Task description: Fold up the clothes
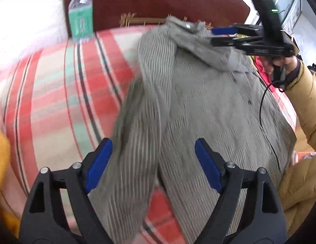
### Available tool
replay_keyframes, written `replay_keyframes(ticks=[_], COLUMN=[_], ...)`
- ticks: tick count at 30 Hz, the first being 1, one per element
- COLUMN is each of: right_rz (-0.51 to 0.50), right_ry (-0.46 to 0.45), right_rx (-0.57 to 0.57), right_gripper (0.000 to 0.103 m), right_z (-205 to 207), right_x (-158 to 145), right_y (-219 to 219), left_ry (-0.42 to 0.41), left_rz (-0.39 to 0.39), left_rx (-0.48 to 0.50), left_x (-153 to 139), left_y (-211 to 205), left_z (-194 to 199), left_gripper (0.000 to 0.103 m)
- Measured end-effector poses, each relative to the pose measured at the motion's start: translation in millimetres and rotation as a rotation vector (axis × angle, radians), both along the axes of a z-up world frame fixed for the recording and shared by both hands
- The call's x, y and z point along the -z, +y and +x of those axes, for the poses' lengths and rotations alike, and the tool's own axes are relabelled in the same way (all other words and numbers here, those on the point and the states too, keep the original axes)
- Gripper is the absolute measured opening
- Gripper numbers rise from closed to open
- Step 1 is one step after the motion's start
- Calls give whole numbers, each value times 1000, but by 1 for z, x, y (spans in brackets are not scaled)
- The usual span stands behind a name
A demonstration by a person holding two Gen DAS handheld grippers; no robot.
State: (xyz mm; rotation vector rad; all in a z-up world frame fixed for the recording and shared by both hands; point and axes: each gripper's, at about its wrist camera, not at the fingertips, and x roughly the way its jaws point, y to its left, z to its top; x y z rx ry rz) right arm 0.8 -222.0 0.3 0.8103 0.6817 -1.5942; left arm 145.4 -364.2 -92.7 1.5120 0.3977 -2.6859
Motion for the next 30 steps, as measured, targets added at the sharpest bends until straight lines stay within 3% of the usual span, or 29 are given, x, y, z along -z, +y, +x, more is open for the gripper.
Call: replay_keyframes(ticks=[4, 8, 10, 12, 19, 21, 22, 23, 26, 30], right_rz=[-60, -69, -75, -68, -12, -31, -35, -49, -96, -177], right_ry=[-31, -233, -320, -411, -608, -644, -655, -644, -599, -518], right_rx=[-108, -241, -283, -287, -191, -189, -187, -184, -186, -188], right_gripper=[61, 61, 61, 61, 61, 47, 19, 7, 4, 3], right_z=[51, 113, 143, 166, 190, 197, 200, 199, 195, 165], right_x=[-15, 5, 17, 30, 75, 78, 78, 73, 52, -2], right_y=[4, -17, -29, -49, -100, -107, -111, -109, -97, -62], left_ry=[-1, 31, 87, 113, 141, 155, 162, 169, 206, 265], left_rz=[-42, -48, -17, -29, -24, -21, -17, -14, -3, 13], left_rx=[-11, -24, -68, -120, -210, -211, -211, -210, -196, -164], left_x=[0, -7, -12, -13, -8, -8, -9, -9, -17, -31], left_y=[7, 11, 7, 4, -7, -6, -5, -4, -2, 1], left_z=[31, 64, 85, 103, 143, 148, 150, 152, 157, 162], left_gripper=[84, 84, 84, 84, 84, 84, 84, 84, 84, 84])
